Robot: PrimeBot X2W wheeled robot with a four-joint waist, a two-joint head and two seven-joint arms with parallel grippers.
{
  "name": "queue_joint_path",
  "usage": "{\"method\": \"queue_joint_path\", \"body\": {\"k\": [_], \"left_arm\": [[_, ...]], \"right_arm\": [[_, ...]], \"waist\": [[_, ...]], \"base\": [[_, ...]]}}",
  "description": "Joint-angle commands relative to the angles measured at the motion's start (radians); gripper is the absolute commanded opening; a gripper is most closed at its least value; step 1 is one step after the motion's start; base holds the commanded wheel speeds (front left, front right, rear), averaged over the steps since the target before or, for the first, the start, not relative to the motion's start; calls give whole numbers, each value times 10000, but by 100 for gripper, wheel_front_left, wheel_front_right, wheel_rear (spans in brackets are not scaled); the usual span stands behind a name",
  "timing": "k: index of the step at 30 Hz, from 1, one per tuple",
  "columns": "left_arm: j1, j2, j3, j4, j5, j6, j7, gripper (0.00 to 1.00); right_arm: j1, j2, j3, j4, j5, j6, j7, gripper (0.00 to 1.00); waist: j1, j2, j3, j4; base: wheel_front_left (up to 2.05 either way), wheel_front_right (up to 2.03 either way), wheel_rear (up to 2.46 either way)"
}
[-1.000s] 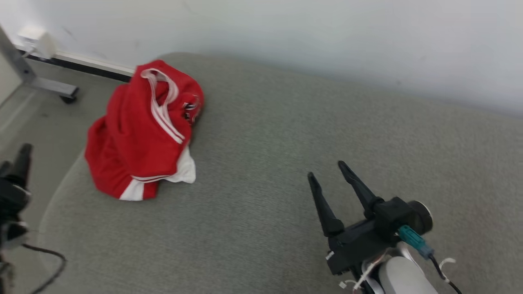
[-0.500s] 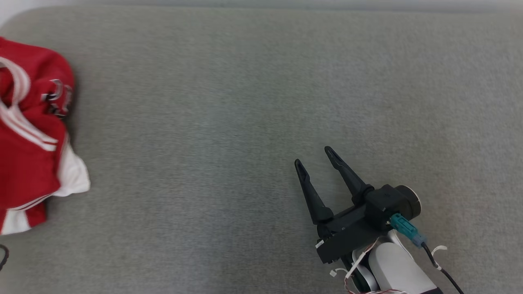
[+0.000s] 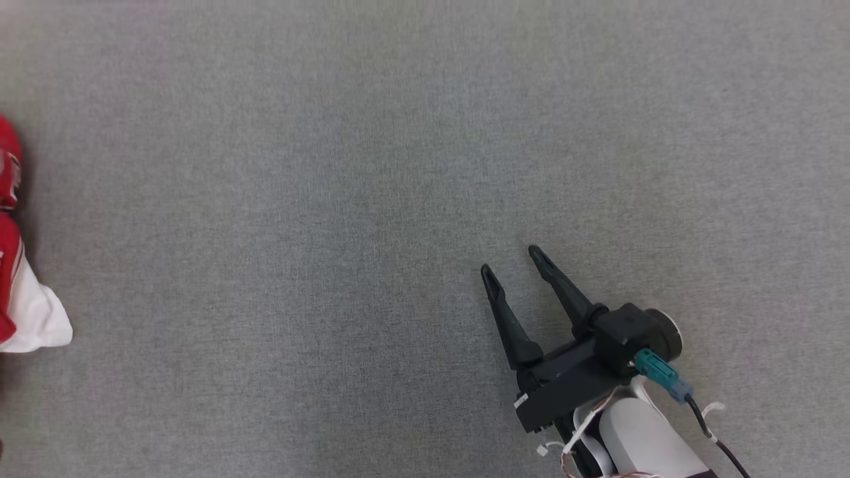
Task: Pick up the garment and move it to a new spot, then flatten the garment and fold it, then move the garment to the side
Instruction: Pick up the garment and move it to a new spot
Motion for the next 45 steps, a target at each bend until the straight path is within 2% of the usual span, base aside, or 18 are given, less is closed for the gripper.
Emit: {"method": "queue_joint_path", "body": {"k": [1,6,10,16,20,28,29,35,40,45], "left_arm": [[59,55,-55,-40,48,-100,-82,0],[-316,213,-320,-463,49,-459,-106,0],[-845,236,-895,-985,180,-667,187,0],[-1791,-181,-1810,-1760,56,-1014,492,0],[-2246,-732,-2437,-2412,-148,-1123,734,0],[-2429,-1968,-3477,-3475,-777,-1333,1047,0],[-2429,-1968,-3477,-3475,-777,-1333,1047,0],[-1978,-2893,-4201,-3770,-902,-1310,915,0],[-1292,-3387,-4888,-3288,-363,-1388,298,0],[-603,-3646,-5509,-1870,693,-1404,-984,0]], "right_arm": [[199,-18,-13,-1,95,7,-45,100],[643,-18,-82,82,217,7,-47,100],[1186,-18,-132,191,271,7,-48,100],[2049,-17,-382,318,234,7,-49,100],[2440,-18,-569,347,133,7,-50,100],[2585,-18,-716,106,5,5,17,100],[2585,-18,-716,106,5,5,17,100],[2544,-17,-800,-128,-58,7,130,100],[2525,-14,-902,-222,-18,5,188,100],[2456,-12,-965,-296,72,7,164,100]], "waist": [[-1,-2,-569,199],[-1,-2,-1577,396],[-1,-2,-2422,412],[-1,-2,-3522,34],[-1,-2,-3938,-446],[-1,-2,-3966,-1812],[-1,-2,-3966,-1812],[-1,-2,-3653,-2952],[-1,-2,-3292,-3651],[-1,-2,-2985,-3975]], "base": [[0,0,0],[0,0,0],[0,0,0],[0,0,0],[0,0,0],[0,0,0],[0,0,0],[0,0,0],[0,0,0],[0,0,0]]}}
